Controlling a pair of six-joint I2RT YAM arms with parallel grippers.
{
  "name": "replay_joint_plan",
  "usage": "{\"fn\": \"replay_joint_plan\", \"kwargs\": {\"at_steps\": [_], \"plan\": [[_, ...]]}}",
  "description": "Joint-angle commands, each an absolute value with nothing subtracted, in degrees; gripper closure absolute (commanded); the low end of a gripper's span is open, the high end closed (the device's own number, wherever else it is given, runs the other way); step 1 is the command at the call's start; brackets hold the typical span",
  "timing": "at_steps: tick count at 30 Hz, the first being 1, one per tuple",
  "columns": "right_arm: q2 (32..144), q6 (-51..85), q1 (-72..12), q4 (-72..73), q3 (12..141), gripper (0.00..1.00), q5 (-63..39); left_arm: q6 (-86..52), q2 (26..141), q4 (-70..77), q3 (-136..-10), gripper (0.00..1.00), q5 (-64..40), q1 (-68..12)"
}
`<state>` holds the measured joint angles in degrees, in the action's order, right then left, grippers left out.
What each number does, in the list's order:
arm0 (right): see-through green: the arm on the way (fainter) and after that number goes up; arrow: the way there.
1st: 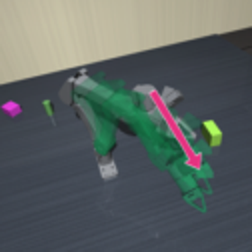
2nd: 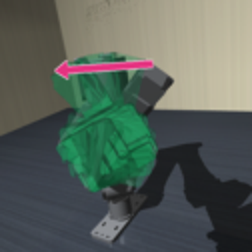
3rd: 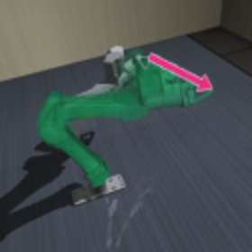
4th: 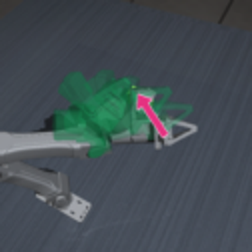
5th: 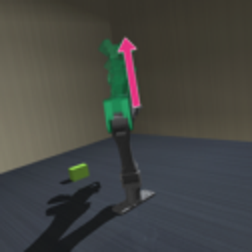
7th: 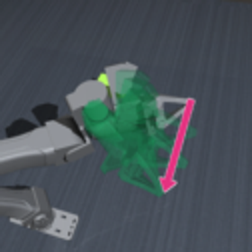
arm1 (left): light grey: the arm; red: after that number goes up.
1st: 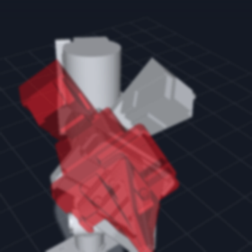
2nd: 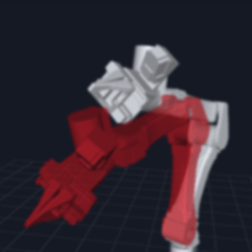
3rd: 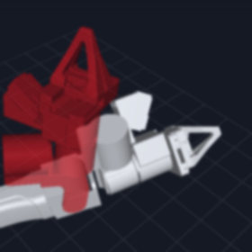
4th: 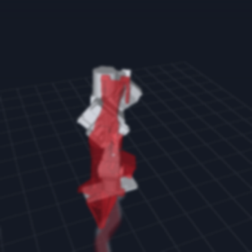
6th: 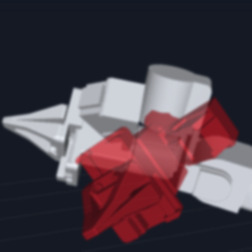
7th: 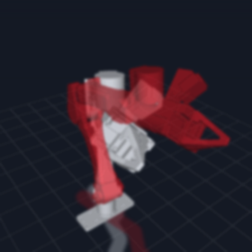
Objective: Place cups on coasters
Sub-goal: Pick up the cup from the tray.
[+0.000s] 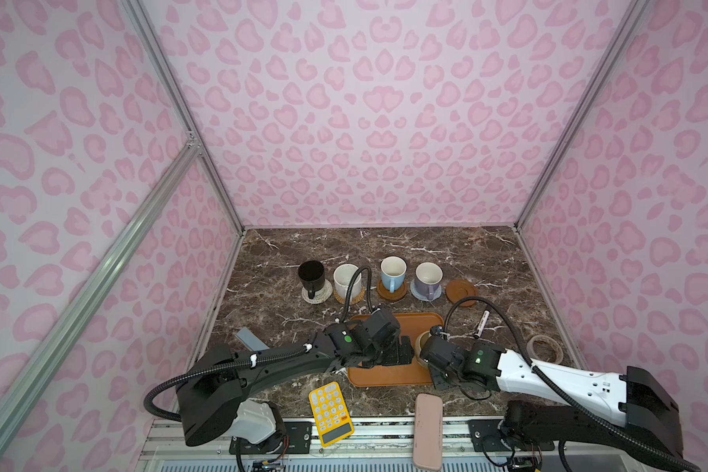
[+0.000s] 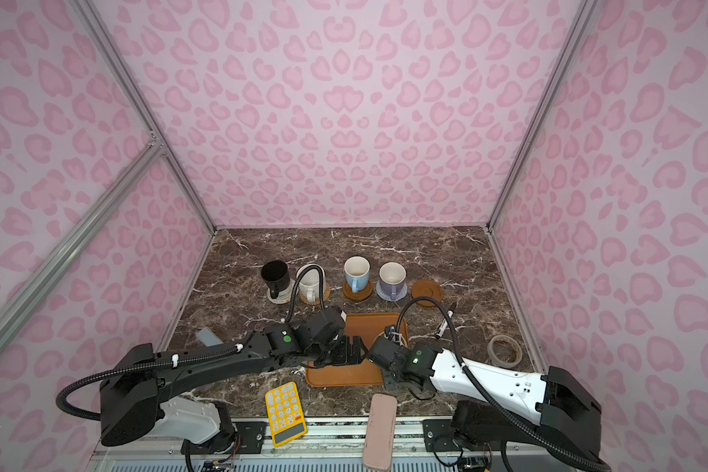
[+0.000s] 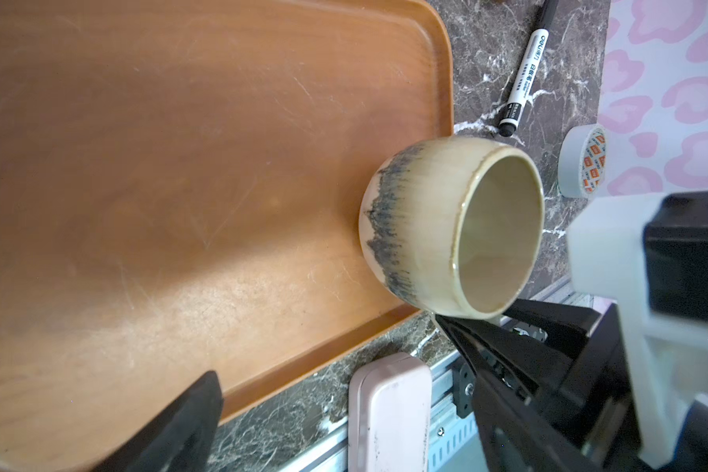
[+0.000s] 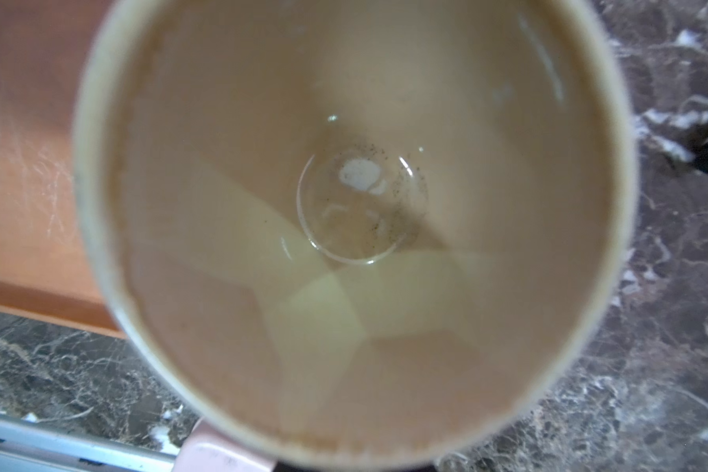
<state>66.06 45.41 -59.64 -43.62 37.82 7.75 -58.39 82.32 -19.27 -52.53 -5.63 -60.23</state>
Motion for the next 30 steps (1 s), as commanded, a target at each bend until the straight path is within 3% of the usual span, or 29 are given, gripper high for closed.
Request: {"fn": "replay_joint_plan", "kwargs": {"at_steps": [1, 5, 30], "plan": [[66.01, 45.2, -59.72, -43.06, 37.69, 0.95, 9.21, -58.18, 82.85, -18.95, -53.39, 0.03, -5.35, -60.18], [65.84, 44.74, -59.7, -43.1, 37.88, 1.0, 9.74, -58.2, 82.78, -19.19, -53.61, 0.03, -5.03, -60.28], [61.37, 45.27, -59.8, -45.68, 39.77, 1.0, 14.21, -53.49, 80.27, -19.06, -58.46, 0.04, -3.33, -60.86]]}}
